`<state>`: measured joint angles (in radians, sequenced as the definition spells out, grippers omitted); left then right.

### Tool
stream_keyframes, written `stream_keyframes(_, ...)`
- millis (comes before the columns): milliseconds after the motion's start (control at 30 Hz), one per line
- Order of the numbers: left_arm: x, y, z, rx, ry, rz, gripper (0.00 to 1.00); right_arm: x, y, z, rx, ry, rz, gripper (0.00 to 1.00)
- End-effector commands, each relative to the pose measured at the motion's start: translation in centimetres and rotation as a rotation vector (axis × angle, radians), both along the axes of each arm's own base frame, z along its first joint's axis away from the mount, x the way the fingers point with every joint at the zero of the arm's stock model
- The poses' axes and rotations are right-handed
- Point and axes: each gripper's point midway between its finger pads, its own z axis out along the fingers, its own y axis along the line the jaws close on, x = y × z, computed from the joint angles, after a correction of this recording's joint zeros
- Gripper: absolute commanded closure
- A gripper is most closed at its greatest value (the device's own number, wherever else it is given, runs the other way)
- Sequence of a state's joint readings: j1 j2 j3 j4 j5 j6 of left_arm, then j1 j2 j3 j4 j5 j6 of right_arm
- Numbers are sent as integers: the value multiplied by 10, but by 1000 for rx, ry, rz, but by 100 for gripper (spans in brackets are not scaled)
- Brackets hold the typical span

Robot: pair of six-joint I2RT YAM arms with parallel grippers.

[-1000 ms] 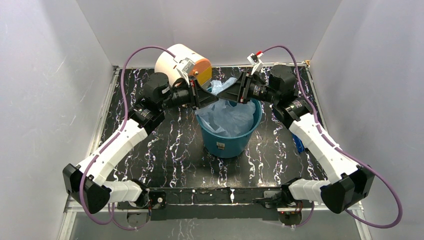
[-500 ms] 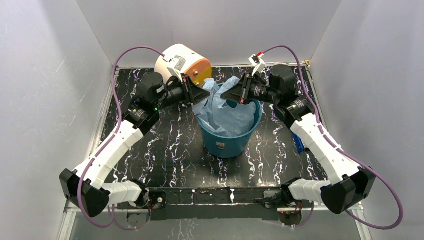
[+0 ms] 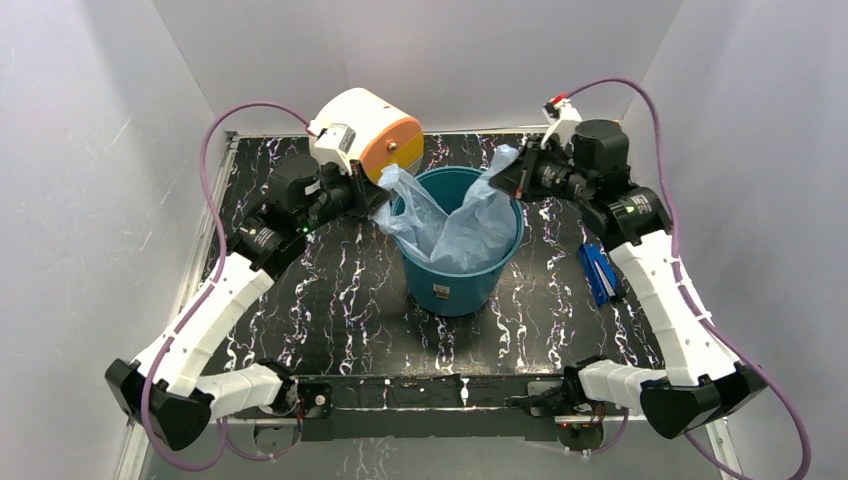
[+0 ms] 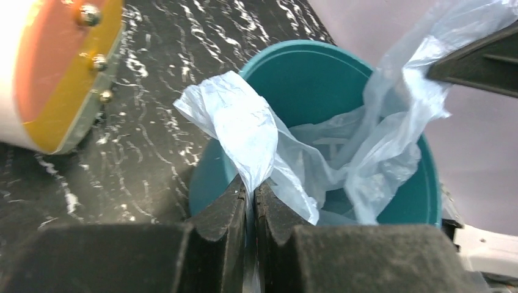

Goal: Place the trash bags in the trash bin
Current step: Place the trash bag in the trash bin.

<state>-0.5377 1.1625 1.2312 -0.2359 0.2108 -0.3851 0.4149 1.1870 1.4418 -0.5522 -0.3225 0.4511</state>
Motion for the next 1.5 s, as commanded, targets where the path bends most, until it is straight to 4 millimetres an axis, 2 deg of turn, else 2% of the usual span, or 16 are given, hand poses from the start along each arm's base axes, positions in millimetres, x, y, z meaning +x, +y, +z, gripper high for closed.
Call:
stream_keyframes(0,-2,40,1,78,-48,153,93,7,-55,-9,-115,20,-137,100)
stream_keyframes(167,-1,62,-8,130,-44,250,94,20,-115,-32,-226,74,-338,100)
stream_keyframes(233,-2,66,-15,149,-32,262,94,19,-129,-38,-259,95,-376,100)
stream_keyframes(333,-8,63,-22,129,-11,243,94,10,-129,-46,-263,111,-353,100)
stream_keyframes(400,-16,52,-23,91,-2,180,94,-1,-127,-52,-268,115,-324,100)
stream_keyframes(567,-38,34,-23,25,24,46,93,-38,-104,-61,-208,127,-158,100)
stream_keyframes(700,-49,35,-27,4,49,32,93,-59,-94,-98,-211,284,-50,100)
stream_keyframes(800,-51,44,-57,42,90,75,94,-63,-95,-142,-215,446,-68,100)
stream_keyframes(833,-51,49,-75,65,120,100,96,-61,-98,-153,-225,477,-94,100)
stream_keyframes(900,-51,53,-91,75,156,133,100,-58,-102,-164,-232,507,-141,100)
stream_keyframes(1100,-50,45,-101,28,160,114,98,-42,-89,-148,-147,402,-113,99)
stream_keyframes(1200,-48,38,-119,55,212,85,97,-39,-85,-155,-133,444,-102,89)
stream_keyframes(1267,-48,40,-135,80,258,105,94,-36,-95,-161,-178,473,-165,87)
stream_keyframes(1300,-48,42,-136,86,261,115,87,-31,-106,-160,-214,462,-229,84)
stream_keyframes(1367,-47,47,-128,81,231,138,64,-25,-122,-146,-252,394,-334,74)
stream_keyframes(1467,-44,64,-101,84,148,211,45,-18,-139,-112,-244,244,-454,58)
